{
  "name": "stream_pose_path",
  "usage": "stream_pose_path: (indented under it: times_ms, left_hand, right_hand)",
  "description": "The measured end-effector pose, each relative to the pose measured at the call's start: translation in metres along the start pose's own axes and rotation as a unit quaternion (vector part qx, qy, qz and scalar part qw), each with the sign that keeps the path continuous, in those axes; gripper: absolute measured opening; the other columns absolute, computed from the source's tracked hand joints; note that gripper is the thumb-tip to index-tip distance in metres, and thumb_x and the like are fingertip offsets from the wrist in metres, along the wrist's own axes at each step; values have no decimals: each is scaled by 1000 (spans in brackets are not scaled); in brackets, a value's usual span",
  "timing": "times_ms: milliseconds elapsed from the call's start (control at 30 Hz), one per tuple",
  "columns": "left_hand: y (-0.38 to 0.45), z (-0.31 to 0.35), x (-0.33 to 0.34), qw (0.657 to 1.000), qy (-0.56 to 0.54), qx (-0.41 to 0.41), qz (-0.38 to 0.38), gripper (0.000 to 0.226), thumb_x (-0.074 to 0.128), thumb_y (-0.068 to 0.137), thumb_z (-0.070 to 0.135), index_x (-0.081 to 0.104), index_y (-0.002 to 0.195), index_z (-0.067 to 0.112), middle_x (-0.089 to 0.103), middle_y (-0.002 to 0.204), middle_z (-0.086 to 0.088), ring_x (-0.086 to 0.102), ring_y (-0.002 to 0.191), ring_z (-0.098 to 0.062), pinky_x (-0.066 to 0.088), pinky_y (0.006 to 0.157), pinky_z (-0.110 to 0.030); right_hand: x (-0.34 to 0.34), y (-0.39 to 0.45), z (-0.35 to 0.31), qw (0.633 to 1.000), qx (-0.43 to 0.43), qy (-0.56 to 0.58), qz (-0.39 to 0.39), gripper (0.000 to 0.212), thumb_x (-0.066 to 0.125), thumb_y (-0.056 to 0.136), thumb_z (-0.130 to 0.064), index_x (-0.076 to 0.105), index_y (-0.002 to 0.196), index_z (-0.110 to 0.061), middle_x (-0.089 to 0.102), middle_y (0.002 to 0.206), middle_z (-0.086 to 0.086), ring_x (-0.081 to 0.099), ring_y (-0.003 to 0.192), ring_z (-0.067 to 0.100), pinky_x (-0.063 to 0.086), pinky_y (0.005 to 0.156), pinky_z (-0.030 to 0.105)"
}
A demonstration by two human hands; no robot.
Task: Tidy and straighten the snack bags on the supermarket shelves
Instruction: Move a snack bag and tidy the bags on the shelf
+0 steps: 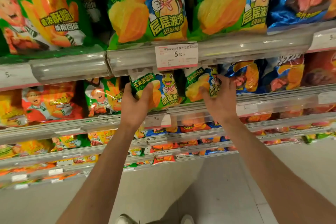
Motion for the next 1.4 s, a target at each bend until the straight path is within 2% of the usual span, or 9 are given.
stream_pose_path:
  times_ms: [100,367,433,567,867,1000,1133,1333,1400]
  left_hand:
    - [13,3,2,1000,13,14,2,76,65,93,55,36,151,16,63,134,1,62,122,-17,51,106,-44]
    - [37,-4,8,998,47,33,-12,51,66,98,36,42,141,21,70,115,9,69,99,2,61,87,-34]
    - [35,-10,13,996,74,12,-48,47,60,101,37,39,140,19,64,110,14,66,95,8,56,81,-22]
    - [36,-22,15,992,89,-29,-87,63,56,101,46,32,151,17,63,123,6,59,120,-19,46,102,-36]
    - [41,-23,12,988,85,-64,-114,68,54,104,39,19,158,16,47,103,26,46,117,-7,35,95,-23]
    - [45,-30,17,986,97,-65,-120,74,54,102,47,17,159,18,58,131,9,52,128,-15,40,106,-32]
    - [42,-26,21,987,83,-63,-122,69,51,105,42,15,158,17,59,125,9,52,123,-14,36,96,-25]
    - [33,-19,27,985,112,-46,-119,46,46,107,41,30,143,18,58,98,17,62,94,-1,39,62,-6]
    - [33,-19,28,986,111,-40,-118,46,46,106,42,31,142,16,60,102,14,63,92,-2,42,67,-6]
  right_hand:
    - [9,2,4,1000,13,-11,-18,77,70,92,-44,38,151,-6,48,147,16,43,136,34,34,118,47]
    - [15,5,2,997,25,-62,-48,111,64,82,-73,22,158,-5,36,159,18,34,147,34,32,118,48]
    - [17,7,3,996,30,-75,-41,112,63,80,-75,24,158,-4,39,156,20,36,144,36,34,116,49]
    - [17,9,7,998,43,-42,-24,110,52,71,-87,43,147,-8,54,139,16,46,131,33,43,108,53]
    - [16,15,18,996,73,46,-14,106,59,67,-92,49,143,-19,58,137,4,53,130,24,48,107,50]
    - [17,11,12,997,74,24,-17,115,58,68,-92,36,152,-17,54,145,9,53,134,30,47,109,53]
    - [17,-1,-6,996,7,-85,-7,103,52,90,-74,14,161,-10,37,157,22,41,141,40,41,112,56]
    - [33,-9,-11,989,-38,-138,-46,85,23,94,-74,18,162,-22,20,166,23,21,153,41,27,120,60]
    - [35,-9,-10,987,-38,-147,-51,86,20,95,-75,16,162,-23,18,166,22,21,153,41,26,120,59]
Point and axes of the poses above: each hand's wrist, its own y-axis towards the middle knuckle, its own x-axis out of the palm, z = x × y, the point moved 6 cm from there along y, towards the middle knuckle
